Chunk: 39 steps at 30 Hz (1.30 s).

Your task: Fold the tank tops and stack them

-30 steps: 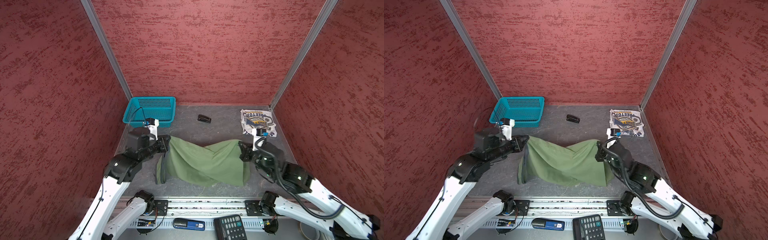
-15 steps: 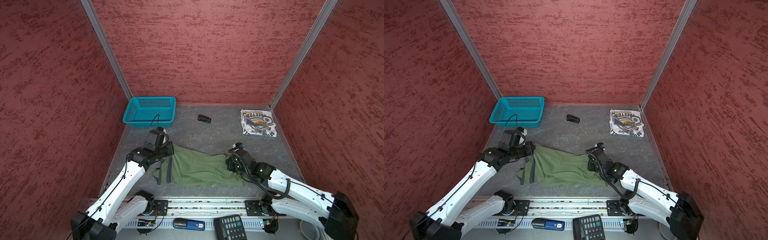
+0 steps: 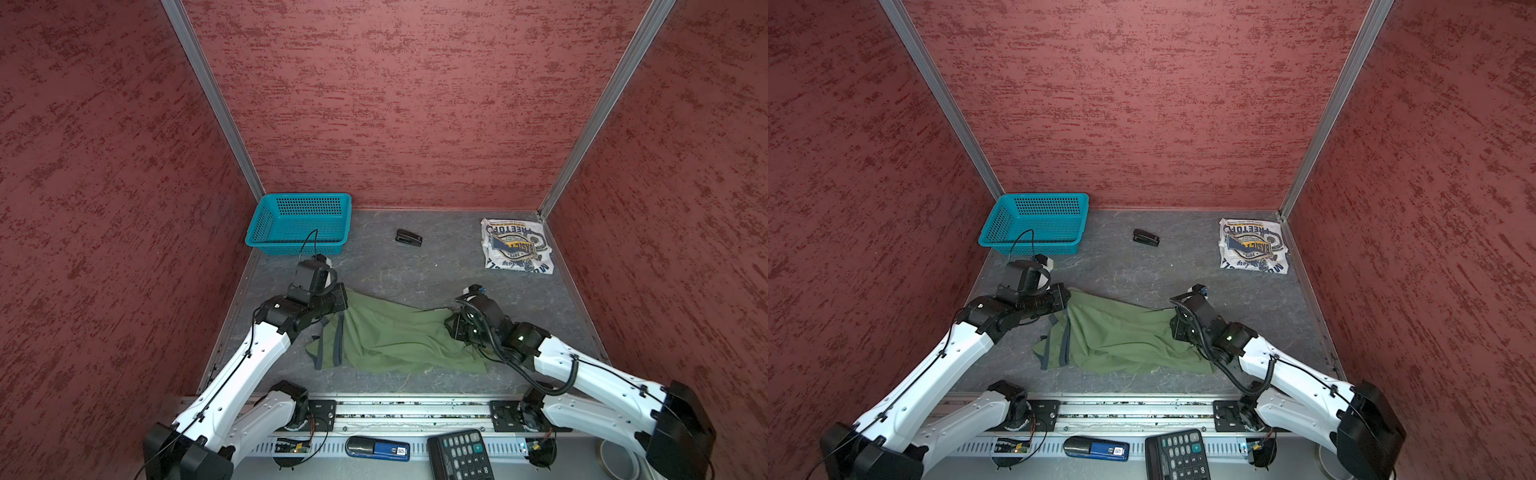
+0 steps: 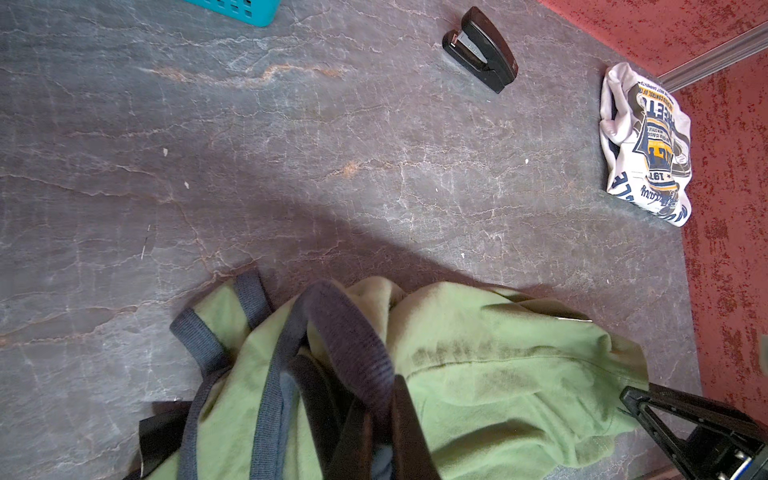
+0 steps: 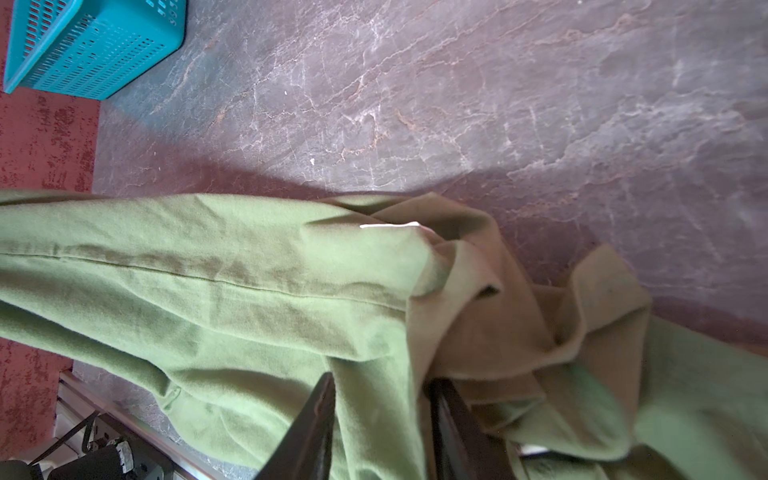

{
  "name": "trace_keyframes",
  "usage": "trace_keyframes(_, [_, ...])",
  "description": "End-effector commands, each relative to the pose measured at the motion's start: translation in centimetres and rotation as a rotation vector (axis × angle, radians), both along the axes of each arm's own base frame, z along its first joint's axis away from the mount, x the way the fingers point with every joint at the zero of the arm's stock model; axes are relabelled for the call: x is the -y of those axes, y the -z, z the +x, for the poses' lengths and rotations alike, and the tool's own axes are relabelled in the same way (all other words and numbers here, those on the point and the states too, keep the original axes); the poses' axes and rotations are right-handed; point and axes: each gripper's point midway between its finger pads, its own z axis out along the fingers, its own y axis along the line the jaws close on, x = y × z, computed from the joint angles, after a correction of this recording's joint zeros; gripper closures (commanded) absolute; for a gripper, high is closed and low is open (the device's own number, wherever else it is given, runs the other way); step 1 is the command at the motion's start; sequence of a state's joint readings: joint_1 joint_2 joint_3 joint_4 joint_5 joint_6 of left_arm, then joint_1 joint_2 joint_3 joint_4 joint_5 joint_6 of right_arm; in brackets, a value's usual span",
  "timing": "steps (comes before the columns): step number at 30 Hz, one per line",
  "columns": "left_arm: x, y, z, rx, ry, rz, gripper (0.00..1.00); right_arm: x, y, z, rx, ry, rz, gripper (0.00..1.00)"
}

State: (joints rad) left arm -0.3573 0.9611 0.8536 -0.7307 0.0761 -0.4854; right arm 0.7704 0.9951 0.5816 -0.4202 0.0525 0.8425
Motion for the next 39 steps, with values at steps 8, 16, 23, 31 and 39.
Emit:
trace_keyframes(8, [-0.3, -0.4, 0.4, 0.028, -0.022, -0.012, 1.0, 1.3, -1.5, -0.4, -0.015, 0.04, -0.032, 0.57])
trace_keyframes(16, [-0.4, -0.2, 0.3, 0.023, -0.024, -0.004, 1.0, -0.9, -1.1, -0.7, -0.035, -0.018, 0.019, 0.65])
trace_keyframes(23, [-0.4, 0.0, 0.4, 0.021, -0.025, -0.001, 1.0, -3.0, -0.9, -1.4, -0.064, -0.064, -0.002, 0.68])
trace_keyframes(31, [-0.3, 0.3, 0.5, 0.015, -0.023, -0.001, 1.0, -2.6, 0.1, -0.5, -0.057, -0.029, -0.08, 0.66])
trace_keyframes(39, [-0.4, -0.2, 0.3, 0.027, -0.024, -0.005, 1.0, -1.2, 0.9, 1.3, -0.016, 0.044, -0.203, 0.71])
